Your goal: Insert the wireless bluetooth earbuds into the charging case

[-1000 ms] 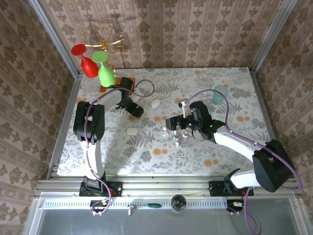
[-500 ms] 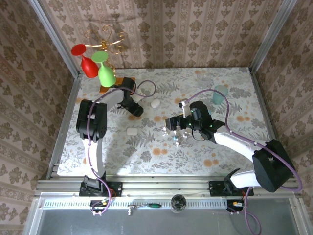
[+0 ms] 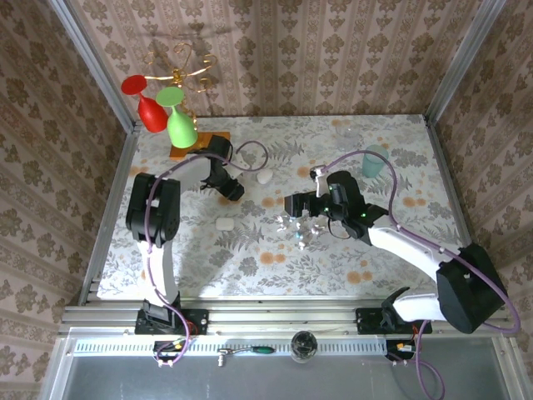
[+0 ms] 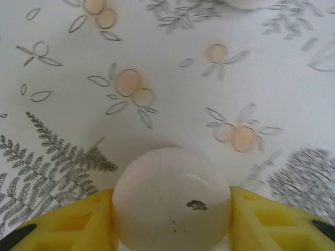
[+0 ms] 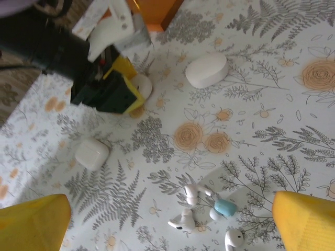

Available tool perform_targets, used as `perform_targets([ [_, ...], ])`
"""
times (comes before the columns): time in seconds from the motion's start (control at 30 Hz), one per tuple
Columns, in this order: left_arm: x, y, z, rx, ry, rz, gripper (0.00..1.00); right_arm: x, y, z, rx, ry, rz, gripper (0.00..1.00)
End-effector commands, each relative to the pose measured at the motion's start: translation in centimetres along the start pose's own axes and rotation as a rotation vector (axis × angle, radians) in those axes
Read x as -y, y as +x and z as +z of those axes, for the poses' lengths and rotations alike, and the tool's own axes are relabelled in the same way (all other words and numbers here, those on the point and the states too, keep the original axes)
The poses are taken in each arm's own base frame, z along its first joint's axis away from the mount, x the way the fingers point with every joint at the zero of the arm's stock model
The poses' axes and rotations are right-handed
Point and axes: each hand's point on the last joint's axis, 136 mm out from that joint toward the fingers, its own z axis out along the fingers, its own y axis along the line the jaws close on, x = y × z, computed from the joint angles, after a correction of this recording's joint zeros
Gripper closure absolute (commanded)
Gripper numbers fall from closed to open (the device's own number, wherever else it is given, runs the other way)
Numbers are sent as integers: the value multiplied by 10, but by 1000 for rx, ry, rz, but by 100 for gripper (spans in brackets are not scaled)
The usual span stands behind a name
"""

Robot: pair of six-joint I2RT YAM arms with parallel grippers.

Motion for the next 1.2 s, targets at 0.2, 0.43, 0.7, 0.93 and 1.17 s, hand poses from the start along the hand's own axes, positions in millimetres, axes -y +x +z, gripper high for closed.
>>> perform_targets([
  [0.2, 77, -50, -63, 307, 0, 467, 52, -3, -20, -26, 38, -143, 241, 4],
  [0.43, 134, -70, -94, 494, 0, 676, 53, 1, -16, -35, 53, -202, 322, 16],
  [0.7, 189, -84, -129, 639, 64, 804, 53, -7, -5, -31, 3, -280, 353, 26],
  [0.93, 213, -88, -131, 653, 97, 877, 53, -27, -7, -24, -38, -376, 340, 35],
  [1.17, 224, -89, -132, 653, 100, 919, 54, -37, -5, -14, -70, -400, 335, 43],
])
